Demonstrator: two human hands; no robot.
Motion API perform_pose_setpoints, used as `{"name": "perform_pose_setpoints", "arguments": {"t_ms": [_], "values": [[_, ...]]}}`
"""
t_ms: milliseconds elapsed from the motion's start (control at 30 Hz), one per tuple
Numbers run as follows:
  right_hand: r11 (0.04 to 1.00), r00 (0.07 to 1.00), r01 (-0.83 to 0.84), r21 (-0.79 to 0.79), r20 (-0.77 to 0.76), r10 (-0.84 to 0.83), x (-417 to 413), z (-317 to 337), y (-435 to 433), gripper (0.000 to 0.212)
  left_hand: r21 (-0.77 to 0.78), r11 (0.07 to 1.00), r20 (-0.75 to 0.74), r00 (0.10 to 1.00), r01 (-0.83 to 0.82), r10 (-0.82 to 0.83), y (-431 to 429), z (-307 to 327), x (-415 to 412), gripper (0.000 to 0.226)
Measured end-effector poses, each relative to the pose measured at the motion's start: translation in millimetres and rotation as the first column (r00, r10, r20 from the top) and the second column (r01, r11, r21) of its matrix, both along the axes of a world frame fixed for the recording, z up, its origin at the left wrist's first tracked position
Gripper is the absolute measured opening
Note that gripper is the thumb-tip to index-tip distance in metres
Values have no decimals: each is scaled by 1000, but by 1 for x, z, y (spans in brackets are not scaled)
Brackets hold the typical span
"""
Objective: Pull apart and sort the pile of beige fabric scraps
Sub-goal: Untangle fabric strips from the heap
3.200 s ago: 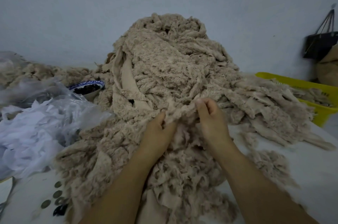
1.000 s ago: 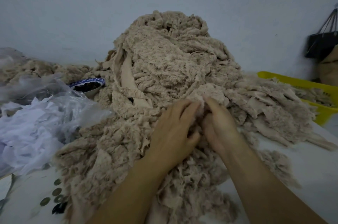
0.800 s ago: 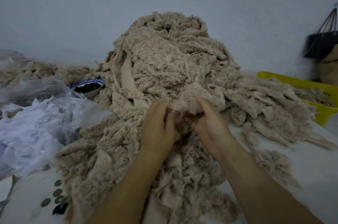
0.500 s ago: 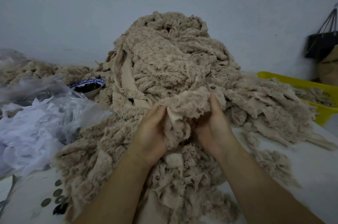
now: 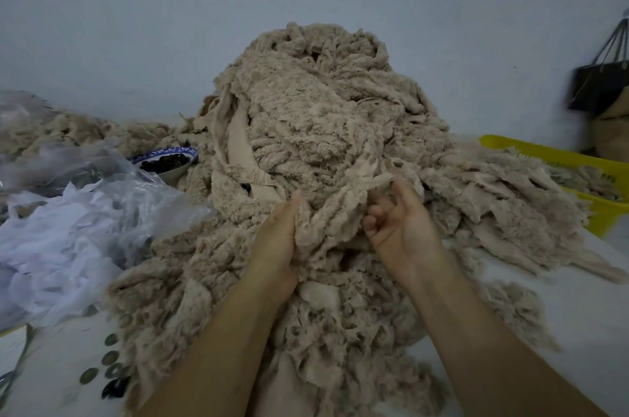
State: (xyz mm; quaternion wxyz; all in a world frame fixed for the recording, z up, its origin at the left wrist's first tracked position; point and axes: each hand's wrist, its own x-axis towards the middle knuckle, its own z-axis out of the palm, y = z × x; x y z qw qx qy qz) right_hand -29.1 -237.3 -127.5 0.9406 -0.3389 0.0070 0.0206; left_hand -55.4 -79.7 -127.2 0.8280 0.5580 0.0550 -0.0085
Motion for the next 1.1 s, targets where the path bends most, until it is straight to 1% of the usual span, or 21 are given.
{"name": "perform_pose_setpoints", "arguments": {"t_ms": [67, 100, 133, 167, 200, 267, 300, 367, 400, 433, 500, 533, 567, 600, 633, 700, 767, 833, 867, 1000, 1100], "values": [[999, 999, 13, -43, 36, -11, 0, 1, -3, 33, 240, 970, 37, 999, -30, 21, 0, -2, -1, 69], [999, 999, 11, -49, 50, -9, 0, 1, -3, 38, 397, 916, 102, 995, -56, 17, 0, -3, -2, 74], [998, 998, 2, -55, 67, 2, 0, 0, -3, 39, 555, 829, 157, 987, -72, -19, -1, -1, -5, 74], [997, 996, -10, -77, 84, 16, -1, 0, -2, 37, 676, 733, 183, 981, -75, -69, -5, 0, -7, 67], [993, 995, -23, -117, 99, 34, -2, -1, 0, 33, 752, 655, 200, 972, -72, -123, -8, -2, -7, 62], [974, 991, -47, -220, 112, 72, -5, 0, 4, 25, 843, 522, 272, 941, -130, -204, -10, -11, -4, 67], [963, 990, -50, -266, 114, 83, -6, 0, 7, 23, 856, 484, 318, 924, -183, -212, -10, -14, -2, 63], [944, 990, -26, -328, 121, 70, -7, -1, 10, 23, 833, 476, 415, 888, -283, -198, -10, -16, -1, 34], [930, 991, 6, -368, 127, 44, -7, -1, 10, 26, 806, 516, 432, 885, -291, -175, -10, -16, -2, 18], [890, 991, 62, -452, 132, -2, -7, -1, 10, 28, 772, 566, 438, 887, -290, -144, -9, -16, -2, 13], [721, 979, 200, -664, 171, -114, -6, -4, 7, 32, 683, 673, 408, 912, -283, -31, -5, -15, -1, 24], [640, 968, 252, -726, 202, -152, -5, -6, 6, 32, 588, 766, 356, 934, -259, 43, -3, -13, -1, 21], [581, 961, 275, -766, 224, -160, -5, -8, 4, 31, 437, 875, 275, 957, -210, 93, -1, -9, -2, 17], [528, 962, 274, -804, 235, -142, -5, -9, 3, 29, 255, 957, 177, 980, -135, 91, -1, -6, -3, 16], [472, 965, 262, -842, 240, -108, -5, -11, 4, 26, 64, 996, 98, 993, -68, 61, 0, -4, -3, 19], [374, 968, 246, -894, 244, -55, -6, -13, 6, 22, -182, 981, 60, 997, 63, -53, 3, -1, -4, 33], [229, 963, 268, -936, 268, -31, -5, -15, 7, 21, -318, 929, 133, 980, 187, -151, 2, 0, -6, 46], [61, 961, 276, -959, 275, -34, -1, -17, 6, 21, -421, 884, 172, 975, 205, -144, 2, 2, -4, 41], [7, 963, 265, -964, 264, -50, 2, -18, 3, 22, -467, 863, 187, 976, 190, -114, 4, 2, -3, 37], [-72, 974, 180, -981, 188, -124, 10, -22, -12, 28, -638, 765, 175, 984, 91, 29, 21, 2, 3, 25], [-115, 965, 230, -966, 242, -101, 9, -23, -11, 27, -676, 729, 157, 988, 105, 3, 25, -1, 3, 30]]}}
